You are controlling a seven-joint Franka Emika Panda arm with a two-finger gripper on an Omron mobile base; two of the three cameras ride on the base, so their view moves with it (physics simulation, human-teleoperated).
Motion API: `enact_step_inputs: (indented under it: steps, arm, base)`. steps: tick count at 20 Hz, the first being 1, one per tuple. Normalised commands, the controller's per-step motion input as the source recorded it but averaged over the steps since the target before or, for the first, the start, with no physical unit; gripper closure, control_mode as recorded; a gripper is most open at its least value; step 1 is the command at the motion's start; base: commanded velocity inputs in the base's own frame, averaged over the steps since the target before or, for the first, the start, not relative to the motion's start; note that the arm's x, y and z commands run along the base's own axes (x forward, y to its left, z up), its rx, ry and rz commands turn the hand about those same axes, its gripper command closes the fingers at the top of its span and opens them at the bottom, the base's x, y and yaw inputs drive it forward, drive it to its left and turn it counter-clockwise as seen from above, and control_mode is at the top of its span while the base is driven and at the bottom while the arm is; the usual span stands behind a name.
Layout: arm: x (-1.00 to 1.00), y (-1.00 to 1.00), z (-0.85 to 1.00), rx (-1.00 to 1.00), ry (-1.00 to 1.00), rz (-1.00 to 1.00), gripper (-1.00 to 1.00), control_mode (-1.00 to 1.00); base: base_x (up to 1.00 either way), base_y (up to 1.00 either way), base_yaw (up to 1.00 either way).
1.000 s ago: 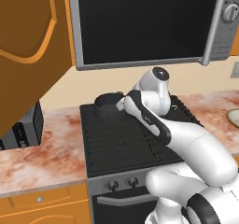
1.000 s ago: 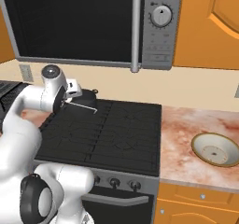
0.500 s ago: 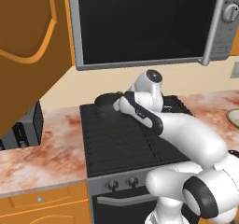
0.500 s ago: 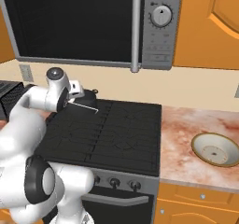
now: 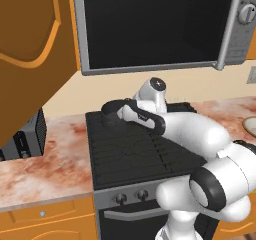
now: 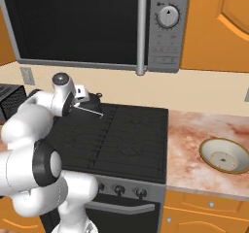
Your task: Open the cabinet and move the ladle to the pot. Then close the cabinet.
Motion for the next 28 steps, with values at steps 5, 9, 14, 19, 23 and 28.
enact_step_inputs:
  steps: [5, 9, 14, 19, 23, 28]
  arm:
    - [0.28, 0.04, -0.14, 0.00, 0.00, -0.01, 1.00, -1.00]
    - [0.32, 0.05, -0.11, 0.00, 0.00, -0.01, 1.00, -1.00]
    - [0.35, 0.04, -0.10, 0.00, 0.00, -0.01, 1.00, -1.00]
    - [0.32, 0.06, -0.15, 0.00, 0.00, -0.01, 1.00, -1.00]
    - [0.24, 0.03, -0.14, 0.00, 0.00, 0.00, 1.00, -1.00]
    - [0.20, 0.03, -0.12, 0.00, 0.00, 0.00, 1.00, -1.00]
  base:
    - [0.00, 0.00, 0.00]
    - [0.00, 0.00, 0.00]
    - [0.00, 0.00, 0.00]
    - [0.00, 0.00, 0.00]
    - [0.00, 0.00, 0.00]
    - [0.00, 0.00, 0.00]
